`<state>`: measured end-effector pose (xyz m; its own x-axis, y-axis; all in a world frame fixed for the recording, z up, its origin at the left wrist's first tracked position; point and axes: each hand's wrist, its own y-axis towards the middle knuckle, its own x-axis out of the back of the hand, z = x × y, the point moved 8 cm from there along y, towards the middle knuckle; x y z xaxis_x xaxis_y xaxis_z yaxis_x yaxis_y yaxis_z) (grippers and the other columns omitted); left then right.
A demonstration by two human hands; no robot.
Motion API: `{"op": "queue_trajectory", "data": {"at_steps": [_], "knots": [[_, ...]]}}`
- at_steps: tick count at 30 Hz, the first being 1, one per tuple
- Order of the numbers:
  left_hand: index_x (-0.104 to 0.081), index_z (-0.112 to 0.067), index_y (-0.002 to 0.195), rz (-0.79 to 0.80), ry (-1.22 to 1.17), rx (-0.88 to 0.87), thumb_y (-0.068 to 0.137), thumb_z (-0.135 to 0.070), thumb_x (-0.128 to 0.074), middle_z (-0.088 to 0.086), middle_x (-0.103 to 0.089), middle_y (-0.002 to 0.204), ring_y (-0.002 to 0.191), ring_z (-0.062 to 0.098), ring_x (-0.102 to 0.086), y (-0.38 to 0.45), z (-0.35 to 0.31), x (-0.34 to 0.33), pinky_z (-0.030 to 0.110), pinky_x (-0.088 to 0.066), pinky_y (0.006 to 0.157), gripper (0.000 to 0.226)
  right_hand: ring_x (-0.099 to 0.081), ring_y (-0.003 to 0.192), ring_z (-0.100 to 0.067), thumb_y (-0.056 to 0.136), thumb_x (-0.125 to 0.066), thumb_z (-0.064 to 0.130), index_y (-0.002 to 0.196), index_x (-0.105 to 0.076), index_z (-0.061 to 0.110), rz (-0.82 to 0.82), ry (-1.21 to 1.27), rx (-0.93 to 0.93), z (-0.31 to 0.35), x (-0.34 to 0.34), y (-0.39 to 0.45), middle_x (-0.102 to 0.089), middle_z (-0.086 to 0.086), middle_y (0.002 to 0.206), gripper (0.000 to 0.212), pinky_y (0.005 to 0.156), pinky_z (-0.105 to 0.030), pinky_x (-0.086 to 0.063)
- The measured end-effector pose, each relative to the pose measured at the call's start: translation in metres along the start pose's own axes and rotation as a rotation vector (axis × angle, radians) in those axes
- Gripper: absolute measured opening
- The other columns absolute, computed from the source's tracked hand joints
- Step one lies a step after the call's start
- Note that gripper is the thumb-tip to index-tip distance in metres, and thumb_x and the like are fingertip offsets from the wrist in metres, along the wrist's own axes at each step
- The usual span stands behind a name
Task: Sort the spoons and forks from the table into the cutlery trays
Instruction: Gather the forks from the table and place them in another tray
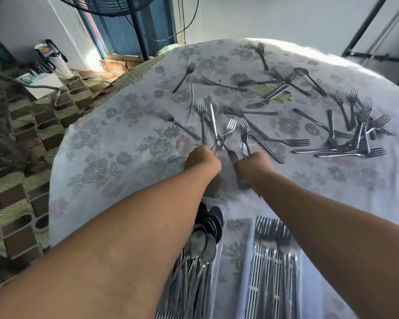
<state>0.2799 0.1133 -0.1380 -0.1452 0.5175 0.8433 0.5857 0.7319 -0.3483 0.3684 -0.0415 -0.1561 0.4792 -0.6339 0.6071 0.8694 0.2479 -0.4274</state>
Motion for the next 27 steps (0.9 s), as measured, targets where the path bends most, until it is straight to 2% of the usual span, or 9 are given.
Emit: {"op": "queue_trajectory", "data": {"at_steps": [3,5,8,12,16,19,22,24,27], "knots": [[-0.056,-0.003,0.134,0.063,0.098,-0.032,0.098,-0.007,-0.057,0.015,-0.064,0.13,0.116,0.032,-0.064,-0.004,-0.003,-0.001,0.037,-0.055,0.09,0.037,-0.056,0.067,-0.025,0.095,-0.06,0.021,0.1,-0.065,0.001,-0.009,-0.003,0.047,0.004,0.006,-0.003,-0.061,-0.008,0.078,0.021,0.051,-0.027,-0.037],[-0.055,-0.001,0.134,0.09,0.136,-0.059,0.098,-0.005,-0.054,0.016,-0.062,0.132,0.118,0.033,-0.064,-0.009,-0.006,-0.001,0.039,-0.056,0.094,0.037,-0.053,0.069,-0.022,0.099,-0.061,0.033,0.101,-0.058,0.005,-0.051,-0.01,0.089,0.005,0.014,-0.01,-0.058,-0.005,0.083,0.028,0.051,-0.027,-0.033],[-0.053,-0.002,0.135,0.11,0.11,-0.089,0.099,-0.005,-0.052,0.015,-0.063,0.131,0.114,0.031,-0.065,-0.015,-0.008,0.001,0.034,-0.054,0.081,0.036,-0.053,0.069,-0.018,0.101,-0.06,0.036,0.109,-0.055,0.01,-0.161,0.065,0.114,0.003,0.029,-0.019,-0.058,-0.001,0.084,0.028,0.051,-0.027,-0.032],[-0.051,-0.005,0.136,0.125,-0.102,-0.022,0.098,-0.012,-0.059,0.01,-0.067,0.117,0.079,0.021,-0.062,-0.021,-0.002,0.004,0.028,-0.045,0.055,0.039,-0.056,0.072,-0.022,0.102,-0.056,0.031,0.102,-0.053,0.015,-0.315,0.227,0.157,0.001,0.053,-0.038,-0.059,0.002,0.081,0.017,0.053,-0.029,-0.035],[-0.057,0.005,0.12,0.315,-0.347,0.042,0.098,0.001,-0.054,0.009,-0.072,0.102,0.074,0.017,-0.067,-0.041,-0.006,-0.004,0.027,-0.047,0.048,0.023,-0.054,0.066,-0.019,0.102,-0.052,0.031,0.098,-0.061,0.017,-0.458,0.32,0.219,0.003,0.077,-0.06,-0.064,0.0,0.082,0.017,0.06,-0.036,-0.044],[-0.051,0.004,0.135,0.385,-0.461,0.156,0.102,-0.006,-0.045,0.005,-0.076,0.07,0.034,0.01,-0.032,-0.06,-0.001,-0.006,0.016,-0.03,0.038,0.036,-0.05,0.064,-0.013,0.102,-0.053,0.029,0.093,-0.064,0.017,-0.516,0.373,0.199,0.001,0.093,-0.073,-0.058,0.003,0.077,0.019,0.055,-0.032,-0.037],[-0.05,-0.006,0.142,0.334,-0.513,0.192,0.105,-0.022,-0.035,0.001,-0.071,0.065,0.043,0.01,-0.025,-0.079,0.001,0.002,0.017,-0.022,0.043,0.043,-0.044,0.061,-0.015,0.102,-0.054,0.03,0.088,-0.061,0.015,-0.505,0.421,0.176,-0.005,0.105,-0.084,-0.053,0.003,0.073,0.022,0.053,-0.032,-0.034],[-0.055,-0.005,0.139,0.278,-0.563,0.176,0.104,-0.024,-0.032,0.0,-0.053,0.065,0.047,0.011,-0.027,-0.093,-0.004,0.011,0.019,-0.021,0.044,0.045,-0.043,0.06,-0.016,0.102,-0.055,0.033,0.089,-0.061,0.014,-0.487,0.479,0.149,-0.013,0.111,-0.087,-0.051,0.003,0.071,0.023,0.054,-0.032,-0.034],[-0.057,-0.005,0.137,0.208,-0.654,0.156,0.107,-0.029,-0.034,0.009,-0.065,0.083,0.058,0.022,-0.059,-0.113,-0.008,0.019,0.033,-0.047,0.043,0.044,-0.044,0.06,-0.016,0.102,-0.056,0.034,0.09,-0.061,0.016,-0.469,0.544,0.122,-0.025,0.119,-0.093,-0.052,0.003,0.07,0.022,0.055,-0.03,-0.035]]}}
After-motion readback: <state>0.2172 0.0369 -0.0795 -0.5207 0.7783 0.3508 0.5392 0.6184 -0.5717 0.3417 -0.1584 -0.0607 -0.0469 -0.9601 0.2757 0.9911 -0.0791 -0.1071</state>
